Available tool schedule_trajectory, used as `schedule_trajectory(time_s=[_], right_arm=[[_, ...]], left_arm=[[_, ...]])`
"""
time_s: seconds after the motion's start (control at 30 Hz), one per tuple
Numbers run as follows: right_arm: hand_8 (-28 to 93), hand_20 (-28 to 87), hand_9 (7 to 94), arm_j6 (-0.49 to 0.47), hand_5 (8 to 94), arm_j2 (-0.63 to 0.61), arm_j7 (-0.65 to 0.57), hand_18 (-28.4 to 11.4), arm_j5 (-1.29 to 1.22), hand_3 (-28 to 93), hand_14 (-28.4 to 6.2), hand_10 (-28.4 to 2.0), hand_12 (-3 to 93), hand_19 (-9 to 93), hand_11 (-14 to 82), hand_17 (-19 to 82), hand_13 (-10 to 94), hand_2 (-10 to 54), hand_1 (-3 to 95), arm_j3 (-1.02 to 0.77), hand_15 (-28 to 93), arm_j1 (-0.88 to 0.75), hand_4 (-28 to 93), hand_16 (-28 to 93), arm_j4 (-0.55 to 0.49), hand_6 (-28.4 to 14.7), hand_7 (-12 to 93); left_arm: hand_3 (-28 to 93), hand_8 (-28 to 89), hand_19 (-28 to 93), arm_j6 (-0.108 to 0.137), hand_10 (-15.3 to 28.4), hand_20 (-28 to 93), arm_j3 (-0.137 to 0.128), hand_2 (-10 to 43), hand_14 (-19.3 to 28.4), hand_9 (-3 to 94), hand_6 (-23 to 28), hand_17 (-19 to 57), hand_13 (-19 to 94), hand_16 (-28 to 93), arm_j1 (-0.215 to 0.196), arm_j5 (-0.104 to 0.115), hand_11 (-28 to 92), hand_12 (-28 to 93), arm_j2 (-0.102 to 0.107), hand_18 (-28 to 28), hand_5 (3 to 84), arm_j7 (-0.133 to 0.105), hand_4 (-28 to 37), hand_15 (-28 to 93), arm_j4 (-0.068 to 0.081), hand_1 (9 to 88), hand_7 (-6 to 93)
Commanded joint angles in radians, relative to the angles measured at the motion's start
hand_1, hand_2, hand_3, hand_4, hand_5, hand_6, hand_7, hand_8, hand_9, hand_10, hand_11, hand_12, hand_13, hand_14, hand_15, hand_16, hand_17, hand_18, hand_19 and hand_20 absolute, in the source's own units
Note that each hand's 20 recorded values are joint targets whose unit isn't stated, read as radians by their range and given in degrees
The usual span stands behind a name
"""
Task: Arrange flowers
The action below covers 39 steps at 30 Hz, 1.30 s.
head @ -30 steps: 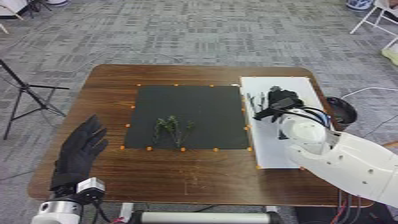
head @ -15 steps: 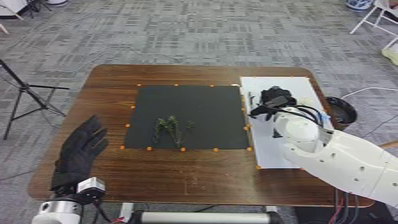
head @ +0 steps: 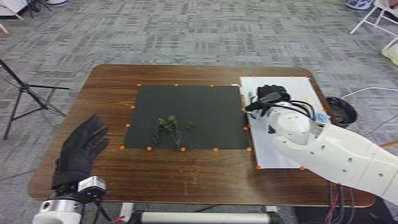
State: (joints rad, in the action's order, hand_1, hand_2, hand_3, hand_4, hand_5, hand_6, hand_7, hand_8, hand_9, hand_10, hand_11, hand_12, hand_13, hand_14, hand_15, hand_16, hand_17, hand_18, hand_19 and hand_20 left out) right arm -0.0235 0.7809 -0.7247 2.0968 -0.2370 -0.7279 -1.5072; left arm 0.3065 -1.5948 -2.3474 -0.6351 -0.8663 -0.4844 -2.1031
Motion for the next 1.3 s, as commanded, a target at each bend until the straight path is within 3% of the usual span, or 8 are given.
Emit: schedule_trajectory(time_s=[0.03,0.2,0.27,0.43,0.77,0.93,1.3], right_arm=[[-12,49,80.0,-0.101,74.4,0.045,-0.007,-22.0,0.016,71,-7.0,-10.9,40.0,93,54.8,42,77,-5.0,24.7,0.027,81,-0.049,-28,38,0.015,-1.1,39],[-12,49,82.3,-0.107,76.4,0.044,0.001,-21.2,0.01,72,-5.3,-9.0,40.2,93,54.0,44,79,-9.5,34.2,0.02,80,-0.088,-28,39,0.0,0.1,38],[4,49,83.5,-0.098,77.2,0.041,0.014,-20.9,0.008,72,-5.1,-8.3,40.4,93,54.2,45,80,-9.5,37.5,0.022,80,-0.099,-28,39,-0.013,0.3,37],[12,51,86.4,-0.081,81.0,0.032,0.051,-20.9,-0.052,73,-4.6,-7.5,40.5,93,54.9,46,82,-9.5,47.0,-0.031,81,-0.15,-28,39,-0.068,1.0,39],[19,56,86.6,0.047,80.4,0.017,0.136,-21.1,-0.254,81,-5.1,-7.3,43.7,93,59.7,48,83,-9.5,46.2,-0.149,84,-0.257,-24,41,-0.224,-0.7,42],[19,57,86.6,0.043,80.3,0.014,0.16,-21.1,-0.239,81,-5.1,-7.3,43.8,93,60.1,48,83,-9.5,46.1,-0.157,85,-0.281,-23,40,-0.287,-1.0,43],[18,57,86.5,0.054,80.0,0.009,0.163,-21.1,-0.215,81,-5.2,-7.1,43.8,93,60.3,49,83,-9.5,46.1,-0.154,85,-0.311,-23,41,-0.31,-0.9,44]], left_arm=[[70,-9,37,-0.011,10.4,15,0.0,-3.3,12.6,20.7,2.3,-10.6,17,7,-0.002,0.001,20,20,0.003,19.4,27.7,-0.003,-26.9,27,-0.002,24.1,20.3],[70,-9,37,-0.017,10.3,15,-0.007,-3.2,12.6,20.8,2.3,-10.6,17,7,-0.007,0.001,20,20,0.004,19.4,27.7,-0.003,-27.0,27,-0.003,24.1,20.2],[70,-9,37,-0.015,10.3,15,-0.007,-3.3,12.6,20.8,2.2,-10.6,17,7,-0.007,0.002,20,20,0.007,19.4,27.7,-0.005,-26.9,27,-0.003,24.1,20.1],[70,-9,37,-0.02,10.3,15,-0.008,-3.3,12.7,20.8,2.3,-10.6,17,7,-0.004,0.0,20,20,0.008,19.4,27.7,-0.005,-26.9,27,-0.003,24.1,20.1],[70,-9,37,-0.019,10.3,15,-0.006,-3.3,12.6,20.8,2.2,-10.6,17,7,0.0,-0.001,20,20,0.001,19.4,27.8,-0.003,-27.0,27,-0.004,24.2,20.2],[70,-9,37,-0.02,10.3,15,0.0,-3.2,12.7,20.8,2.3,-10.6,17,7,0.006,-0.005,20,20,-0.003,19.3,27.8,0.0,-27.0,27,-0.002,24.2,20.3],[70,-9,37,-0.015,10.4,15,0.0,-3.3,12.7,20.8,2.2,-10.6,17,7,0.004,-0.005,19,20,-0.006,19.4,27.7,0.003,-27.0,28,-0.003,24.2,20.1]])
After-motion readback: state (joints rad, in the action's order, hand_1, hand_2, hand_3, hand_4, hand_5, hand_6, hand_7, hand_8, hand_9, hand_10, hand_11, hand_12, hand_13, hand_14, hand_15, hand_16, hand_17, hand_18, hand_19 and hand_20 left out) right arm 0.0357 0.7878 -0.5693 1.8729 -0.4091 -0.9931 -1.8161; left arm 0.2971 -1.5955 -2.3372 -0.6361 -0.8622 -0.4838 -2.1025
